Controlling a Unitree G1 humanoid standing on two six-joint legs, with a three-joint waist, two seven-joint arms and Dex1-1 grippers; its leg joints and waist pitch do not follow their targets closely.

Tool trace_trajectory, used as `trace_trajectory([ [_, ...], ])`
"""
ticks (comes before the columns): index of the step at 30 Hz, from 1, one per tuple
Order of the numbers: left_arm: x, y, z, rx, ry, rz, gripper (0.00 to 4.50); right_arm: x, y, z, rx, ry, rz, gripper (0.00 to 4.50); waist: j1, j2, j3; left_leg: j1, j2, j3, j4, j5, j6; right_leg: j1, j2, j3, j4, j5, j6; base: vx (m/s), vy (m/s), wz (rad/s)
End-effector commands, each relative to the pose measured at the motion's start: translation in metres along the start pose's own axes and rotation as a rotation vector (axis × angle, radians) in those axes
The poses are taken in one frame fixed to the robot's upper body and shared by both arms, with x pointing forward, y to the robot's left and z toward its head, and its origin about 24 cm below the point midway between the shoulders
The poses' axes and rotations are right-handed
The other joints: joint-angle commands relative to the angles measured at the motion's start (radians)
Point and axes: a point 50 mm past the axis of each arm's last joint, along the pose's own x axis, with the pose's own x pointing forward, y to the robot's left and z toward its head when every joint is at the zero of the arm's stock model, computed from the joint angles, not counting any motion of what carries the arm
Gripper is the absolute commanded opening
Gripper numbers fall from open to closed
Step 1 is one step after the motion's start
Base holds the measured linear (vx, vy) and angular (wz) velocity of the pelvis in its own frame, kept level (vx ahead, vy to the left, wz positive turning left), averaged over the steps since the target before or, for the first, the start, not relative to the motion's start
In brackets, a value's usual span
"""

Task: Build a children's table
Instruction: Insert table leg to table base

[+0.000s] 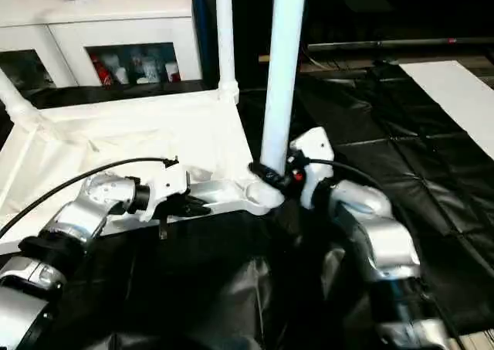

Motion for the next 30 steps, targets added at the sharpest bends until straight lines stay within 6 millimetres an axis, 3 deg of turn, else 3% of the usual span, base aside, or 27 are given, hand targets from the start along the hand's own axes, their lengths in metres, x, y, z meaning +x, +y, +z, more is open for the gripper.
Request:
trace_trajectory([
  [1,-0.004,0.001,-0.005,-0.042,-0.017,0.048,0.00,0.003,0.000,-0.003,0.026,0.020,0.017,1.83,-0.001,-0.020,-0.064,0.027,0.069,-0.036,-0.087,-0.339,-0.002,0.026,-0.047,0.029,-0.072,-0.378,-0.177,0.000,0.000,0.00],
  [9,-0.001,-0.001,-0.002,-0.054,-0.066,0.048,0.00,0.013,-0.007,-0.002,0.052,0.004,0.001,1.83,0.001,-0.018,-0.068,0.029,0.069,-0.033,-0.085,-0.309,0.000,0.026,-0.046,0.031,-0.067,-0.325,-0.194,0.000,0.000,0.00],
  [16,0.001,-0.003,0.000,-0.083,-0.106,0.040,0.00,0.019,-0.012,-0.010,0.063,0.037,0.006,1.83,0.009,-0.022,-0.071,0.025,0.069,-0.028,-0.081,-0.248,0.027,0.033,-0.046,0.029,-0.057,-0.256,-0.213,0.000,0.000,0.00],
  [20,0.001,-0.004,0.000,-0.081,-0.099,0.030,0.00,0.019,-0.012,-0.013,0.068,0.055,0.025,1.83,0.009,-0.023,-0.070,0.026,0.070,-0.028,-0.080,-0.259,0.028,0.032,-0.048,0.029,-0.061,-0.296,-0.206,0.000,0.000,0.00],
  [25,0.000,-0.006,-0.002,-0.084,-0.088,0.018,0.00,0.016,-0.013,-0.018,0.112,0.034,0.014,1.83,0.008,-0.022,-0.072,0.026,0.070,-0.029,-0.082,-0.258,0.025,0.032,-0.045,0.028,-0.059,-0.282,-0.204,0.000,0.000,0.00],
  [28,0.000,-0.005,-0.002,-0.088,-0.089,0.030,0.00,0.010,-0.016,-0.025,0.155,-0.001,-0.034,1.83,0.010,-0.016,-0.073,0.028,0.070,-0.027,-0.080,-0.256,0.026,0.031,-0.047,0.030,-0.060,-0.261,-0.210,0.000,0.000,0.00],
  [30,0.000,-0.005,-0.002,-0.087,-0.088,0.032,0.00,0.008,-0.017,-0.027,0.165,-0.009,-0.044,1.83,0.010,-0.019,-0.073,0.026,0.070,-0.029,-0.081,-0.252,0.029,0.034,-0.045,0.028,-0.058,-0.252,-0.214,0.000,0.000,0.00],
])
